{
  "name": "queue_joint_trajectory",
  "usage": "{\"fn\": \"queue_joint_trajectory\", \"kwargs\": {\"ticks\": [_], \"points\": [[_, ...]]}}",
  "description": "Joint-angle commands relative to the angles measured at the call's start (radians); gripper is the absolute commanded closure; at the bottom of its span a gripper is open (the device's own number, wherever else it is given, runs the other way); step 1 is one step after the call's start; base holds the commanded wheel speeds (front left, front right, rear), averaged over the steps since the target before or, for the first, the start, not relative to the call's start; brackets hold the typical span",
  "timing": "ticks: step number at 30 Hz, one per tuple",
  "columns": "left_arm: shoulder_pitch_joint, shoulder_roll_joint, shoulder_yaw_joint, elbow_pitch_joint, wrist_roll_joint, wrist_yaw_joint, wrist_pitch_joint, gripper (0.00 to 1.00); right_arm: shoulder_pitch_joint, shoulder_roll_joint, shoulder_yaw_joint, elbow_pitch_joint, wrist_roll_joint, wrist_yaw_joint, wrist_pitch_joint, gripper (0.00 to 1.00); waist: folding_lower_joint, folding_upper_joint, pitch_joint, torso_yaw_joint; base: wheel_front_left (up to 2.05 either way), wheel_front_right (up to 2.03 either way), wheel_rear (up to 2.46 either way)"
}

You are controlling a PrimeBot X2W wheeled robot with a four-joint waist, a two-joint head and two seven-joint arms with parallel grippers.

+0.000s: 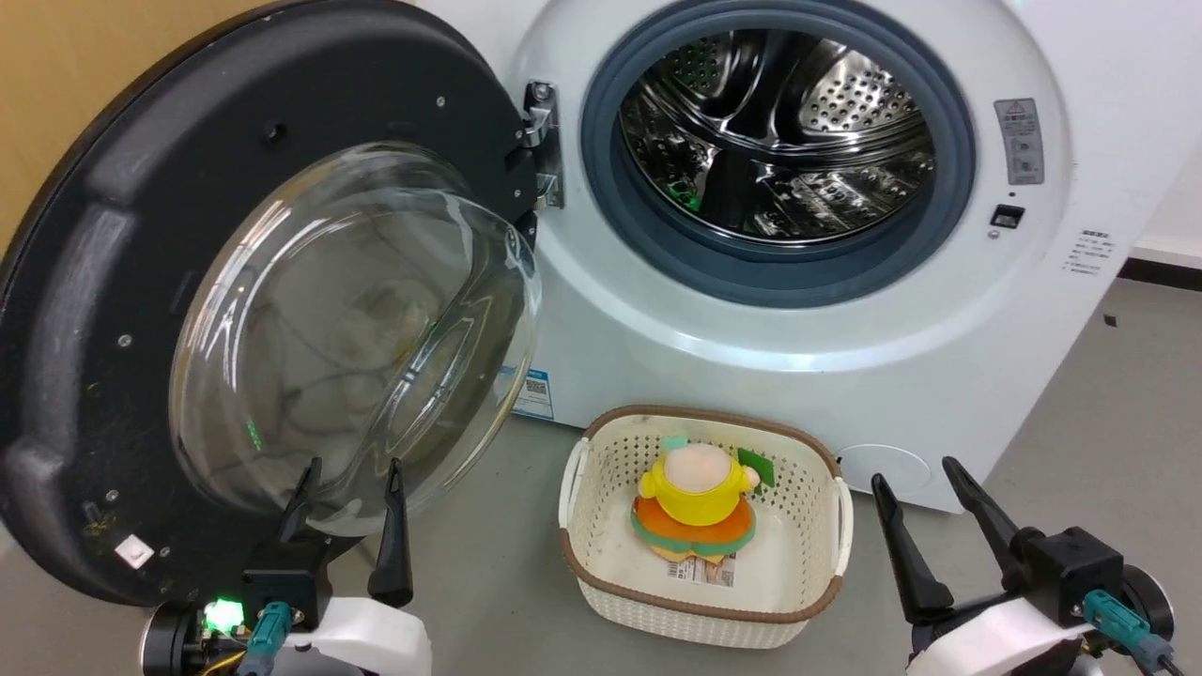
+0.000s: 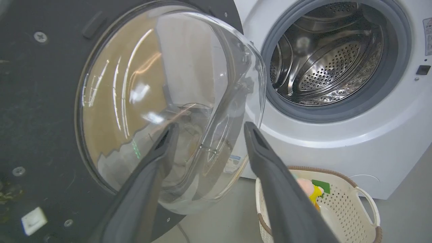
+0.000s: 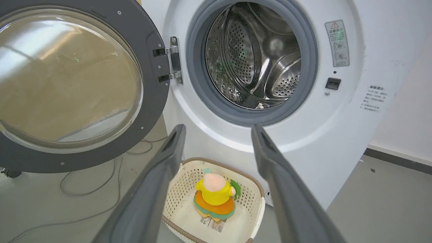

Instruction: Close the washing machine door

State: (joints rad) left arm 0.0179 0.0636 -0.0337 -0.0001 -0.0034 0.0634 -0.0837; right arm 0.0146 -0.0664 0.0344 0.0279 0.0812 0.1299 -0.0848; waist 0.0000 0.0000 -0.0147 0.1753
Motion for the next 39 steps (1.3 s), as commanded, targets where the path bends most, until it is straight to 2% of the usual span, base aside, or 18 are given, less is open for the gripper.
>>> {"fn": "queue_joint_trajectory", "kwargs": {"ticks": [1,5,6,39], "points": [[0.010,0.005,-0.001,-0.009,-0.003,0.011,-0.013,0.00,-0.007,-0.008,0.007,0.007,0.009,0.000,-0.012,0.00,0.0000,0.0000,0.003,0.012,0.00,0.00,0.00],[0.019,0.006,0.001,-0.020,-0.007,0.023,-0.021,0.00,-0.023,-0.016,0.023,0.017,0.021,0.000,-0.020,0.00,0.0000,0.0000,0.008,0.032,0.00,0.00,0.00],[0.030,0.009,0.001,-0.033,-0.008,0.035,-0.032,0.00,-0.039,-0.021,0.041,0.031,0.034,0.000,-0.031,0.00,0.0000,0.0000,0.012,0.055,0.00,0.00,0.00],[0.066,0.035,-0.020,-0.075,-0.012,0.101,-0.101,0.00,-0.066,-0.044,0.106,0.058,0.105,0.001,-0.100,0.00,0.0000,0.0000,0.010,0.192,0.00,0.00,0.00]]}}
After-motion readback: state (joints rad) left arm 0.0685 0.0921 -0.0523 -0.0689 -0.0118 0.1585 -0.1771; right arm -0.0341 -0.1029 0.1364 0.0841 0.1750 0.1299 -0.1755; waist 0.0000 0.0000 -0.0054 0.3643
